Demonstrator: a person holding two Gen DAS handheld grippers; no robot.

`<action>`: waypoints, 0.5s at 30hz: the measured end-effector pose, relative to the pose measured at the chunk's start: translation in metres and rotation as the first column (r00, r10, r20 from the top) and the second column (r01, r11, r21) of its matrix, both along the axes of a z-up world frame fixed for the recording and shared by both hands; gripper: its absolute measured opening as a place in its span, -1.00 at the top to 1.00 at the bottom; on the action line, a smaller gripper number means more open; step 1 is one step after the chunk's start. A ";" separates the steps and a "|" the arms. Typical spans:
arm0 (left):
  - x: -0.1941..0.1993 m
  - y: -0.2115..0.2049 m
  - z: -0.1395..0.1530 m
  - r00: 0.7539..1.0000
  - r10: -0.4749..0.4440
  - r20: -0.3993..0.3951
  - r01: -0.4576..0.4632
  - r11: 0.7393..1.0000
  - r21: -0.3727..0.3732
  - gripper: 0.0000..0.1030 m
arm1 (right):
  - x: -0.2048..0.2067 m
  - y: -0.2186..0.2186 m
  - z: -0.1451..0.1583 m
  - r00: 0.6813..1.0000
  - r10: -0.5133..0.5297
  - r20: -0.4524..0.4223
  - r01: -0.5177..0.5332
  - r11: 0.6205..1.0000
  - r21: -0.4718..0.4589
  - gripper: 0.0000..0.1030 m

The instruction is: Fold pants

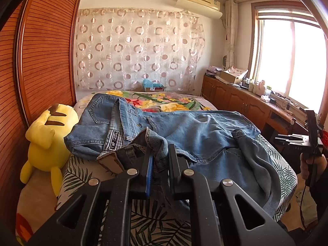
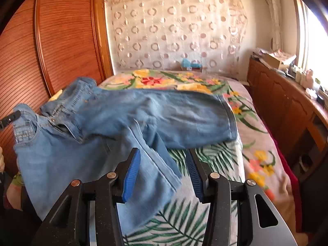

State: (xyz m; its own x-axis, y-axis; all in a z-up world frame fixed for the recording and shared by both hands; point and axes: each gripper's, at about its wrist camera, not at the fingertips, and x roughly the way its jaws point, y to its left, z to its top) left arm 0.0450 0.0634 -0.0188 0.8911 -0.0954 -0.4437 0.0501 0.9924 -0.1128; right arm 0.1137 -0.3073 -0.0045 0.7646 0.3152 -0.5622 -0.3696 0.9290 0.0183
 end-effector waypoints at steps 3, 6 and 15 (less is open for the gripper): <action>0.001 -0.001 -0.001 1.000 -0.001 -0.006 0.001 1.000 0.003 0.73 | 0.002 -0.007 -0.018 0.998 -0.029 -0.047 0.030 1.000 0.001 0.06; 0.001 -0.001 -0.001 1.000 0.001 -0.009 -0.001 1.000 0.004 0.73 | 0.008 -0.010 -0.035 0.994 -0.051 -0.098 0.054 0.998 0.019 0.06; 0.001 0.000 -0.002 1.000 0.003 -0.011 -0.003 1.000 0.004 0.73 | 0.028 0.009 -0.055 0.980 -0.047 -0.195 0.058 0.997 0.047 0.06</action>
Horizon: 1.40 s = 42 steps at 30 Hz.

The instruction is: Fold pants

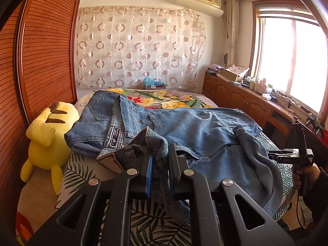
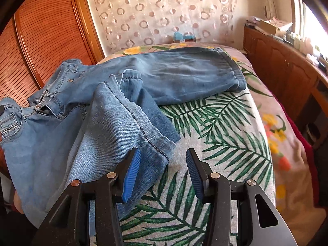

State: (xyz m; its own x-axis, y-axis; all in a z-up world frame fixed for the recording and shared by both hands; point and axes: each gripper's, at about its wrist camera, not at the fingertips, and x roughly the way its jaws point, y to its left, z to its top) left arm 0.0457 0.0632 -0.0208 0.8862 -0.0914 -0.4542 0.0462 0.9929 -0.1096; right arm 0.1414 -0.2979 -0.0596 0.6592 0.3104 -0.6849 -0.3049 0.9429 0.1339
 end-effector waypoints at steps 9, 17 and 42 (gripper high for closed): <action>0.009 0.013 -0.006 1.000 0.012 -0.012 -0.012 1.000 -0.009 0.73 | 0.013 -0.003 0.003 1.000 0.019 0.011 -0.020 0.999 0.048 0.59; 0.035 0.027 0.014 0.999 0.023 0.028 -0.022 1.000 -0.020 0.73 | -0.011 -0.027 0.037 0.982 -0.014 0.188 -0.004 0.996 0.092 0.91; 0.122 0.059 0.056 0.992 0.095 0.084 -0.090 0.994 -0.069 0.74 | -0.022 -0.082 0.107 0.857 -0.222 0.465 0.168 0.973 0.155 0.92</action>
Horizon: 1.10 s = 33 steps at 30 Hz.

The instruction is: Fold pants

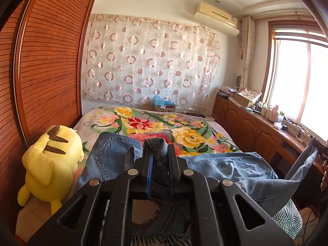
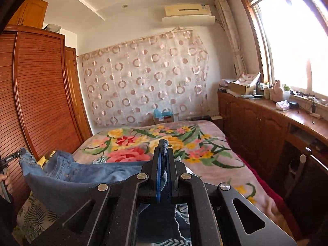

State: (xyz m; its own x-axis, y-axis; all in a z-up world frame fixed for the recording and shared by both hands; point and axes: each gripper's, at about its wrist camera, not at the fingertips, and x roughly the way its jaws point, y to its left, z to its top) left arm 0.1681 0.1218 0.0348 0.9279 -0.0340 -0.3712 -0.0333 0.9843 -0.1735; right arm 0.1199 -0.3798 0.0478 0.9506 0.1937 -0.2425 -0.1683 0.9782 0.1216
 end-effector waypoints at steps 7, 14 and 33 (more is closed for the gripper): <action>0.031 0.004 -0.020 0.998 0.007 -0.058 -0.008 1.000 -0.005 0.74 | 0.037 0.011 -0.017 0.996 -0.020 -0.087 0.018 0.999 -0.029 0.92; 0.051 0.008 -0.032 0.995 0.014 -0.097 -0.015 1.000 -0.010 0.74 | 0.067 0.019 -0.026 0.990 -0.014 -0.139 0.012 1.000 -0.017 0.92; 0.120 0.022 -0.021 0.995 0.046 -0.091 -0.048 0.999 -0.016 0.74 | 0.149 0.033 0.017 0.994 -0.045 -0.095 0.038 0.996 -0.075 0.92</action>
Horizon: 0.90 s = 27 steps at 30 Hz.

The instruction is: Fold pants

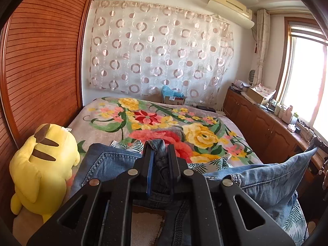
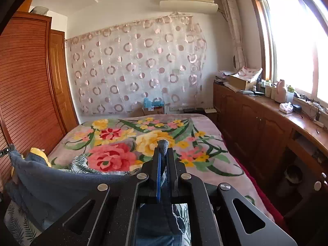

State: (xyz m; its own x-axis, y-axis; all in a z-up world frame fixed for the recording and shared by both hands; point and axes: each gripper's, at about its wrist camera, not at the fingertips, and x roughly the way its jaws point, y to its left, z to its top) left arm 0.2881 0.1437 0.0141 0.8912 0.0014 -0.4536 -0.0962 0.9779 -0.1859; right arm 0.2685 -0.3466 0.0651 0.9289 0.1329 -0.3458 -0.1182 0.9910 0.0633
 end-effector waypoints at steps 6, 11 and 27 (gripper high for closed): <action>0.016 0.000 -0.016 0.999 0.000 -0.046 0.001 1.000 0.016 0.74 | 0.036 0.011 -0.014 0.998 -0.007 -0.060 0.006 1.000 -0.026 0.92; 0.027 0.003 -0.024 0.997 0.001 -0.078 0.000 1.000 0.016 0.74 | 0.057 0.018 -0.013 0.995 -0.009 -0.099 0.005 0.999 -0.037 0.92; 0.027 0.001 -0.034 0.990 -0.010 -0.139 0.018 0.998 0.060 0.03 | 0.093 0.027 -0.013 0.985 -0.021 -0.170 0.010 0.998 -0.069 0.92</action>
